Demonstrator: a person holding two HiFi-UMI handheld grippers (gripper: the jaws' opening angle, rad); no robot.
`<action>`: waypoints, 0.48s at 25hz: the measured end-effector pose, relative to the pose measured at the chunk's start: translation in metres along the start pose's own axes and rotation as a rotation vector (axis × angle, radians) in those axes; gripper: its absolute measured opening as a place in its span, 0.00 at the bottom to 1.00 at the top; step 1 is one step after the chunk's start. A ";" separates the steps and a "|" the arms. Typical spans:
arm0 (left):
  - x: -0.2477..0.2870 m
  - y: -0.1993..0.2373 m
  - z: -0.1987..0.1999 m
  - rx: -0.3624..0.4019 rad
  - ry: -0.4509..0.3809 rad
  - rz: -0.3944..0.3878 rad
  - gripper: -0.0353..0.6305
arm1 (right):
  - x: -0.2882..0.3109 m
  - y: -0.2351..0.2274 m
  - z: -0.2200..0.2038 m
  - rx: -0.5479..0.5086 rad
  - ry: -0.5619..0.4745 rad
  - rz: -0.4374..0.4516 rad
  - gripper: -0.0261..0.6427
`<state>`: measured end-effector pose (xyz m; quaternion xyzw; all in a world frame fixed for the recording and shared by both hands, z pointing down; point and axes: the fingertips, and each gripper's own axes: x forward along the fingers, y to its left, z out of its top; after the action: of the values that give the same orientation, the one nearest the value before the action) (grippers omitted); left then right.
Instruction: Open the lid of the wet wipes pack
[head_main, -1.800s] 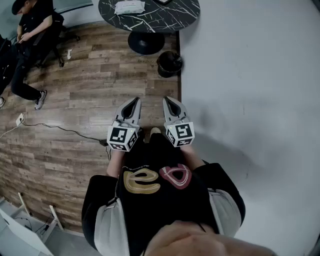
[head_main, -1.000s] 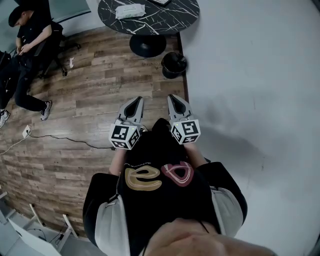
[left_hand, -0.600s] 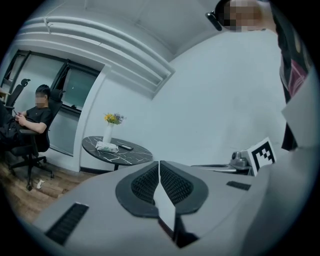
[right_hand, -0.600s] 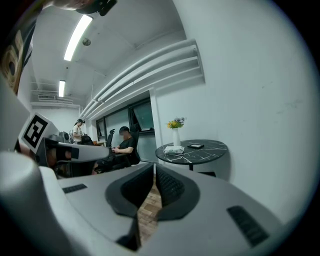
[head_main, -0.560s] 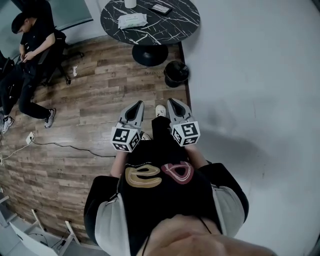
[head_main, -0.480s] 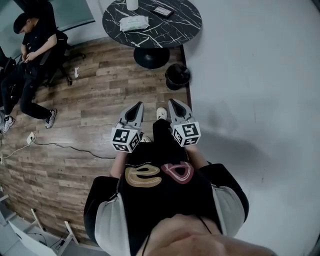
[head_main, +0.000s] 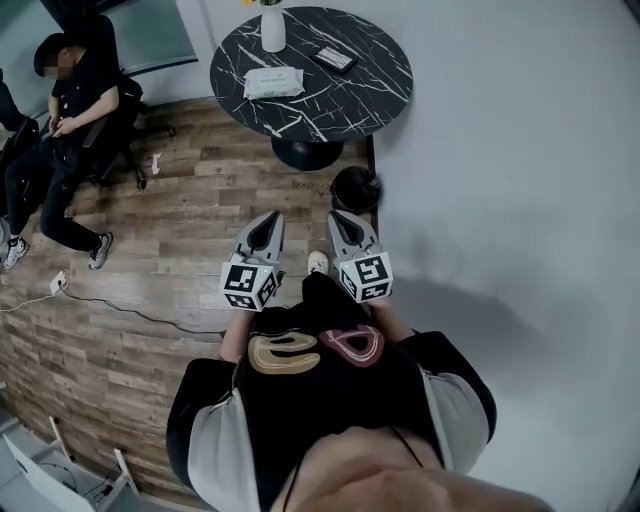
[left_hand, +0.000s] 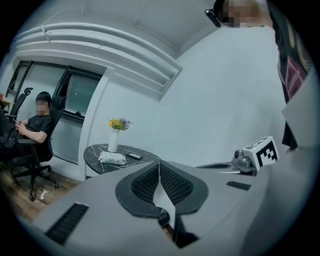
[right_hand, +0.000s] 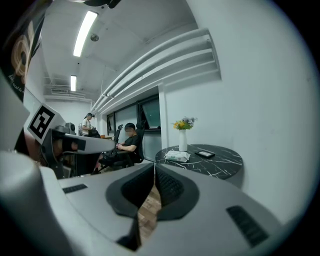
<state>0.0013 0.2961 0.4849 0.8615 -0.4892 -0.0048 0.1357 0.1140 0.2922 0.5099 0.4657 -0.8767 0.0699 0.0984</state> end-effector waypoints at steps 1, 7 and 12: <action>0.012 0.001 0.003 0.001 -0.003 0.002 0.09 | 0.008 -0.009 0.003 -0.005 0.002 0.010 0.07; 0.068 0.011 0.016 -0.003 -0.009 0.044 0.09 | 0.045 -0.055 0.016 -0.028 0.002 0.065 0.06; 0.103 0.013 0.021 -0.028 -0.013 0.073 0.09 | 0.064 -0.092 0.019 -0.024 0.004 0.079 0.06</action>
<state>0.0411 0.1981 0.4808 0.8410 -0.5213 -0.0124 0.1445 0.1536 0.1853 0.5090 0.4294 -0.8949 0.0643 0.1030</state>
